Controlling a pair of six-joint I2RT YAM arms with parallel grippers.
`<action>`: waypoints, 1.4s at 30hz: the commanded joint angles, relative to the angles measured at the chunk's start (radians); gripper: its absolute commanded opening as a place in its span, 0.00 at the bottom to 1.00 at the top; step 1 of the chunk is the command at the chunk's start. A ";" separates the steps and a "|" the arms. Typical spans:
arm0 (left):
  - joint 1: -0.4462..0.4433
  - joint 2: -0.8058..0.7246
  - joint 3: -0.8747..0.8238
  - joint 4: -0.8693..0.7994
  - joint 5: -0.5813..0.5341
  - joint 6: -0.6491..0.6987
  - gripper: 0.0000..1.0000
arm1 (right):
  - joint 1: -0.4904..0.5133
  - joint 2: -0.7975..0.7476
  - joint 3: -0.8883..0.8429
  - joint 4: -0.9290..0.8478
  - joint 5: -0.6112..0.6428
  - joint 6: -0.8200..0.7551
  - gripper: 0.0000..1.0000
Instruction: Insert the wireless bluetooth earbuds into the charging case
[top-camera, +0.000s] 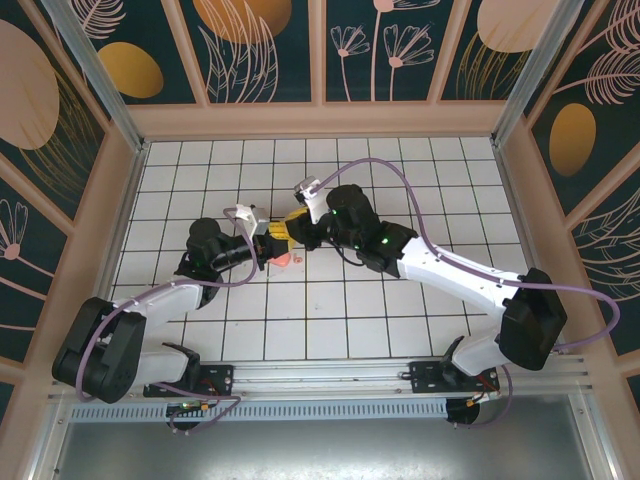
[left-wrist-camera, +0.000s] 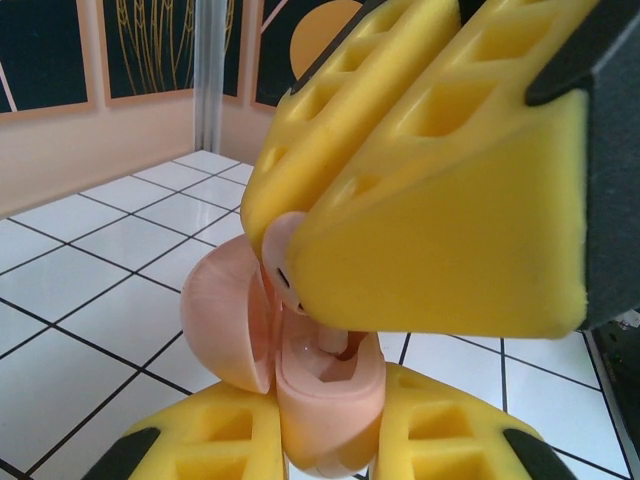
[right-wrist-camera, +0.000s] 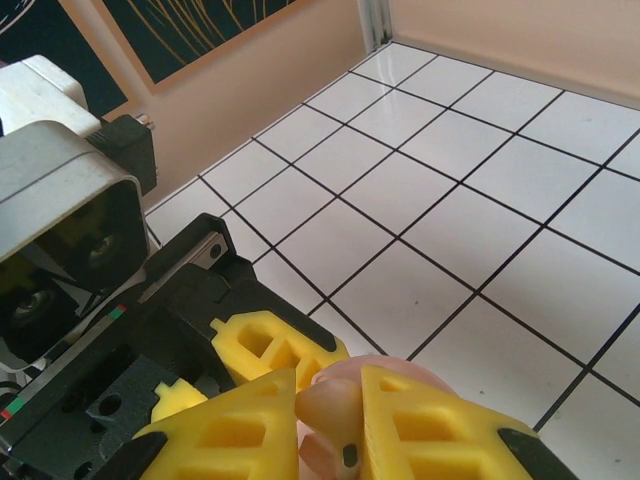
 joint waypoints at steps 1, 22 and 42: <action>-0.006 -0.027 0.026 0.024 0.018 -0.004 0.14 | 0.003 0.003 0.013 -0.027 0.054 -0.040 0.18; -0.005 -0.040 0.025 0.016 0.024 0.005 0.15 | 0.023 -0.012 0.029 -0.076 0.027 -0.091 0.30; -0.006 -0.066 0.009 -0.035 0.023 0.046 0.17 | -0.142 -0.102 0.003 0.037 -0.291 0.099 0.60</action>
